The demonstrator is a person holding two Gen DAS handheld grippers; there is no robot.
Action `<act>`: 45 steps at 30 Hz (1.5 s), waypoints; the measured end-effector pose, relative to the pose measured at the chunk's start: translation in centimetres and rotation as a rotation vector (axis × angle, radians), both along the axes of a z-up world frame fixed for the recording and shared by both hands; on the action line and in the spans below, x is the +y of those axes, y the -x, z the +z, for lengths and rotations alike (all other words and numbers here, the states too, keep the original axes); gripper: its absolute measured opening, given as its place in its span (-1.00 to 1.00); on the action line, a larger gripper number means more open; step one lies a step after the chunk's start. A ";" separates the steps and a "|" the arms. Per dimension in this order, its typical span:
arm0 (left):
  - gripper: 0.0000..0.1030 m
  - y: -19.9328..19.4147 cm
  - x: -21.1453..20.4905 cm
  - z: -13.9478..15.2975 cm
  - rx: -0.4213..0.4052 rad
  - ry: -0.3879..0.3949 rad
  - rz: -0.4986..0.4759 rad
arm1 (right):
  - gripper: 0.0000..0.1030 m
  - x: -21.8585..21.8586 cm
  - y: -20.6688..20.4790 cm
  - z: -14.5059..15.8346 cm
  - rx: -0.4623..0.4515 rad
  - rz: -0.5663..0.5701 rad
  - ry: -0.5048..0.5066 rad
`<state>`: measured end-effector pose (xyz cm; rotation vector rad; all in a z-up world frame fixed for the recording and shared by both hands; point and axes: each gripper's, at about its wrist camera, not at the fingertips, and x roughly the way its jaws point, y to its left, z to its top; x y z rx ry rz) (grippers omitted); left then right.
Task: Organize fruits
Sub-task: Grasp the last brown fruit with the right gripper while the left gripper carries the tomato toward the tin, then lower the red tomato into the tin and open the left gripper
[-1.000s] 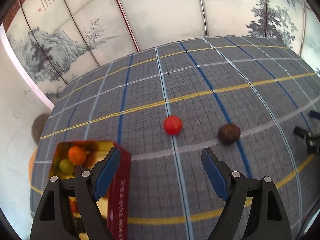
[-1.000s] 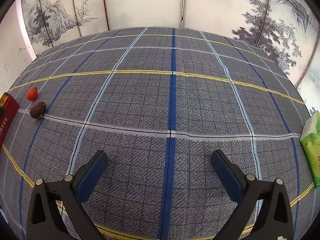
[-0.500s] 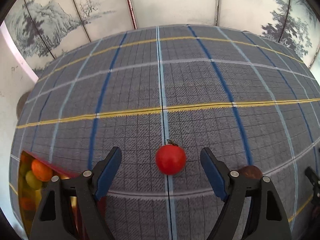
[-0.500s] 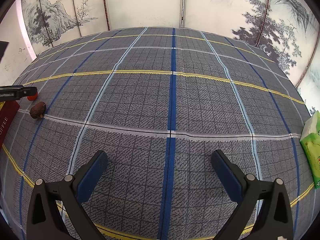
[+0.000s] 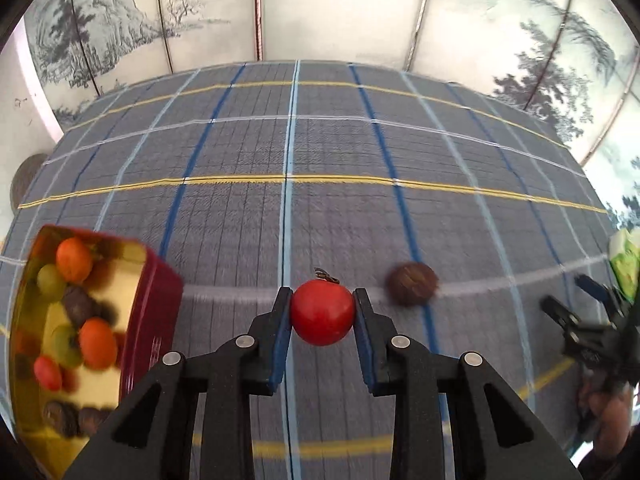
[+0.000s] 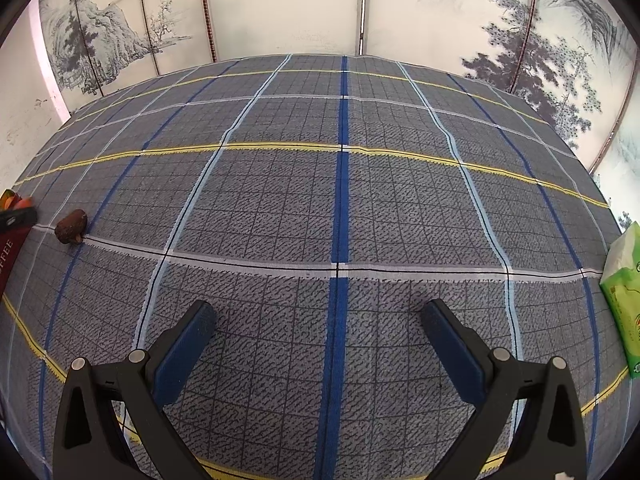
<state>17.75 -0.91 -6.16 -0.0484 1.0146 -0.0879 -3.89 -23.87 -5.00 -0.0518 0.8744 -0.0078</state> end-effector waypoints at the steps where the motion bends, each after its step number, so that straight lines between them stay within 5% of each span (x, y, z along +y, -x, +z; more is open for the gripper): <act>1: -0.40 1.0 0.2 0.5 -0.007 0.007 -0.002 | 1.00 0.0 0.0 0.0 0.000 -0.001 0.000; 6: -0.40 4.7 0.6 1.8 -0.009 0.049 -0.004 | 1.00 -0.2 -0.2 0.1 -0.001 0.001 -0.003; 11: -0.40 7.5 1.4 2.4 0.000 0.086 -0.001 | 0.96 0.9 1.1 1.4 -0.077 0.138 -0.160; 15: -0.40 8.9 2.1 2.6 0.002 0.090 0.009 | 0.93 5.9 1.1 2.8 -0.106 0.311 -0.206; 21: -0.40 10.4 3.6 3.3 -0.021 0.087 0.048 | 0.59 14.5 -1.5 2.3 -0.066 0.494 -0.154; 25: -0.40 11.3 4.4 3.6 -0.032 0.079 0.063 | 0.36 17.1 -3.0 1.3 -0.042 0.505 -0.089; 31: -0.40 12.8 6.2 4.1 -0.049 0.084 0.105 | -0.37 17.7 -4.1 0.4 -0.006 0.503 -0.097; 35: -0.40 14.4 8.6 4.3 -0.063 0.097 0.172 | -0.37 16.6 -2.7 0.3 -0.030 0.463 -0.100; 41: -0.40 16.1 13.4 4.2 -0.074 0.035 0.265 | -0.37 13.2 -2.3 0.4 -0.032 0.338 -0.170; 45: -0.40 16.8 16.4 3.8 -0.094 -0.009 0.307 | -0.36 13.7 -2.3 0.4 -0.035 0.336 -0.129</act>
